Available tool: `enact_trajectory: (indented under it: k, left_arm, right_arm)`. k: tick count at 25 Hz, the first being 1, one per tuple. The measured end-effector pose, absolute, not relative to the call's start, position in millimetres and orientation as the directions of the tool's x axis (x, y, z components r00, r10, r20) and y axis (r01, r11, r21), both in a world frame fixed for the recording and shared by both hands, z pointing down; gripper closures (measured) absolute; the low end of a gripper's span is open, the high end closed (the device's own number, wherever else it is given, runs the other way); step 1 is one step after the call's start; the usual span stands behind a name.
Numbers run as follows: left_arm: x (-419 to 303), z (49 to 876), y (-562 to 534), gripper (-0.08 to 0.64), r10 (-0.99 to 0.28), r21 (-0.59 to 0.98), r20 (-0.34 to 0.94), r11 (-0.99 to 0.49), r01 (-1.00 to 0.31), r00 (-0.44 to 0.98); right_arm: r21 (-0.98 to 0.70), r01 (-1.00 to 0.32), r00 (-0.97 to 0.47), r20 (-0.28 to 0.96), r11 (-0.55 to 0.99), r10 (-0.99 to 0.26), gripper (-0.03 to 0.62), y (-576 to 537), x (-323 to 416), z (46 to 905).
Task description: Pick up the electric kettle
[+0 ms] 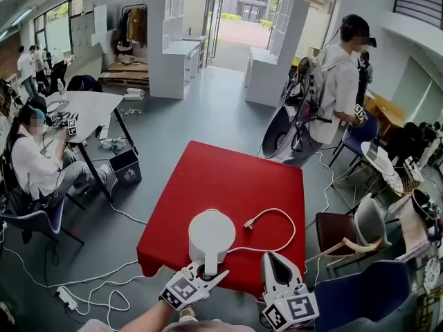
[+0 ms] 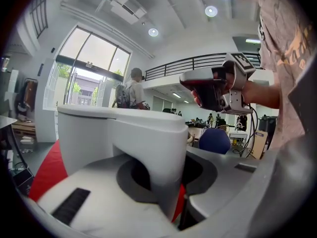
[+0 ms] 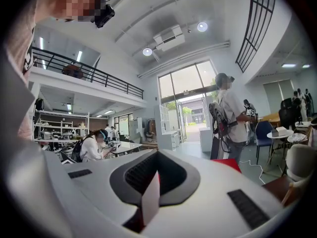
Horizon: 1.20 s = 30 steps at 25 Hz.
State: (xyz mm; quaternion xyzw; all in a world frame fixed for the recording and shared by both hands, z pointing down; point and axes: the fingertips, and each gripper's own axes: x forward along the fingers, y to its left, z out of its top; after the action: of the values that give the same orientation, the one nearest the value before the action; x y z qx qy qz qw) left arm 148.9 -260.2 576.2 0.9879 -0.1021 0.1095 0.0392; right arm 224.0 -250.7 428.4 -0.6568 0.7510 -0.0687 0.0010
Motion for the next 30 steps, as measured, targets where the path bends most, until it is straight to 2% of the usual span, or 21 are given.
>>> enact_trajectory:
  k: [17, 30]
  left_arm:
    - [159, 541, -287, 0.489, -0.13, 0.159, 0.138, -0.976, -0.151, 0.982]
    - [171, 531, -301, 0.492, -0.111, 0.168, 0.108, -0.977, -0.128, 0.988]
  right_arm:
    - [-0.109, -0.99, -0.104, 0.082, 0.095, -0.991, 0.574, -262, 232, 427]
    - [-0.108, -0.991, -0.085, 0.076, 0.076, -0.993, 0.574, -269, 240, 430]
